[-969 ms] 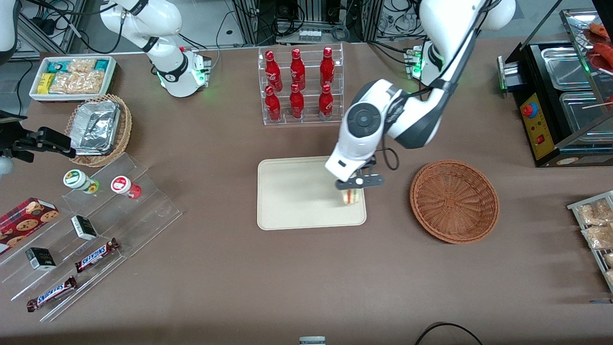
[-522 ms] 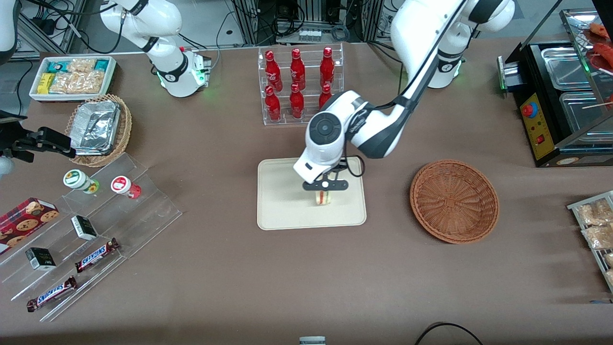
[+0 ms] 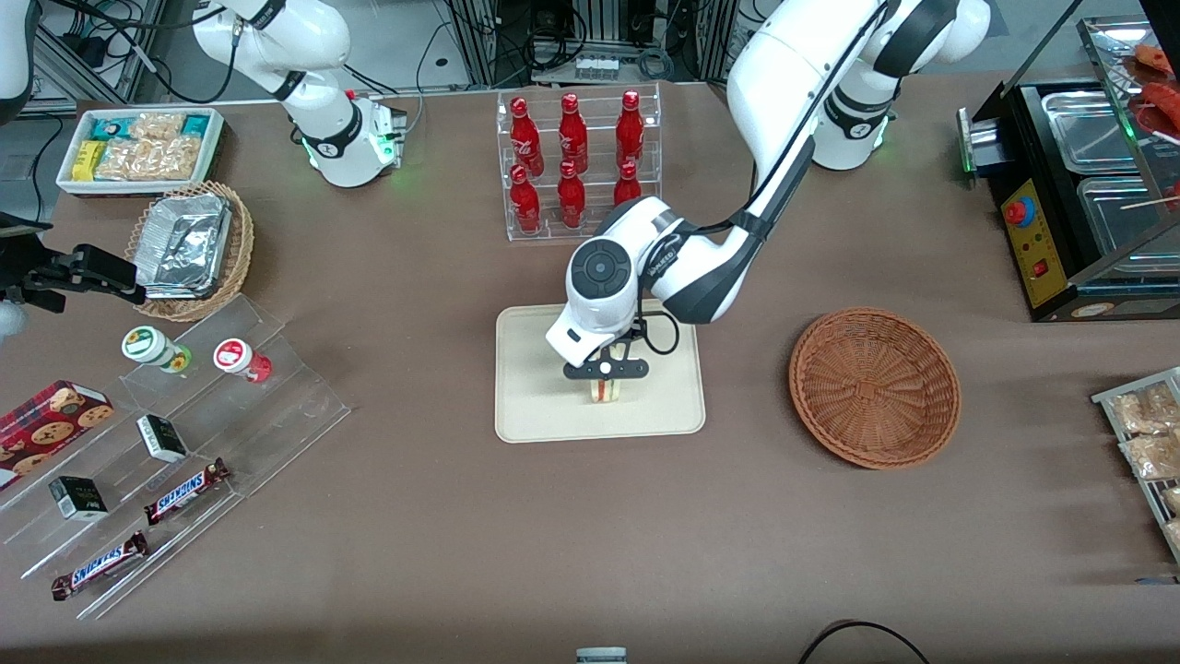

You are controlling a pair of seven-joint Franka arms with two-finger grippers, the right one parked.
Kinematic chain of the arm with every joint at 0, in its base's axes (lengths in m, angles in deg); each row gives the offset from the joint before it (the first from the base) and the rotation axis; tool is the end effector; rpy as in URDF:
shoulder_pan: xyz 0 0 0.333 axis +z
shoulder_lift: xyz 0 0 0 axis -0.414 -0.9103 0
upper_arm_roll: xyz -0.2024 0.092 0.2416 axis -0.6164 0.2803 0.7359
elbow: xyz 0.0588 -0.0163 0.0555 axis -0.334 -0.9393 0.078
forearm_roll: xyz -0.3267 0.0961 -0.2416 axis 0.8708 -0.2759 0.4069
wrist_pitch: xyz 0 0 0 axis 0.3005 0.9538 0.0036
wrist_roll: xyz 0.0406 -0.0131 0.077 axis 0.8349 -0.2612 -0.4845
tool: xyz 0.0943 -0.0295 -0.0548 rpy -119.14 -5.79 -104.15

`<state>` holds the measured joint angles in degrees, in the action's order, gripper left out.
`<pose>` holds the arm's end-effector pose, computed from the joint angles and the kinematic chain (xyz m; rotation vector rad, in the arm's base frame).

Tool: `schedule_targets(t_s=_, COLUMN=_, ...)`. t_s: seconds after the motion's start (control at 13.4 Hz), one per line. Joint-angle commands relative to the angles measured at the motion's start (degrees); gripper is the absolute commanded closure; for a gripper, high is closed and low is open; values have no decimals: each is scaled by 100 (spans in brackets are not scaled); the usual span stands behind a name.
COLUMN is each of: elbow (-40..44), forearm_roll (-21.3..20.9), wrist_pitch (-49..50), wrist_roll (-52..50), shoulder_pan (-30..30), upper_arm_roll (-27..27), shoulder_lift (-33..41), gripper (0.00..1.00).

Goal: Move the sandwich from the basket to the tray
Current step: 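Lower the held sandwich onto the cream tray and open the left gripper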

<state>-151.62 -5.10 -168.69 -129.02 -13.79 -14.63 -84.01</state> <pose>0.5313 -0.5270 0.2651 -3.1335 -0.0374 0.2067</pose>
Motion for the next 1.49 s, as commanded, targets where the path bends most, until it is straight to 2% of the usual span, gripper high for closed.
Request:
schedule_targets(t_s=0.0, elbow=279, forearm_roll=7, wrist_pitch=126, wrist_roll=-202, shoulder_pan=-78, upper_arm_roll=72, shoulder_lift=-185, gripper=100)
schedule_targets(t_s=0.67, elbow=270, forearm_roll=-116, wrist_pitch=-137, wrist_roll=-422, shoulder_pan=-96, upper_arm_roll=80, shoulder_lift=-361, gripper=100)
schedule_targets(t_s=0.97, elbow=244, forearm_roll=-160, wrist_pitch=-234, wrist_roll=-430, shoulder_pan=-139, upper_arm_roll=80, shoulder_lift=-370, gripper=0)
schedule_targets(t_s=1.42, elbow=270, forearm_roll=-239, wrist_pitch=-129, wrist_roll=-396, shoulder_pan=-131, upper_arm_roll=89, shoulder_lift=-160, gripper=0)
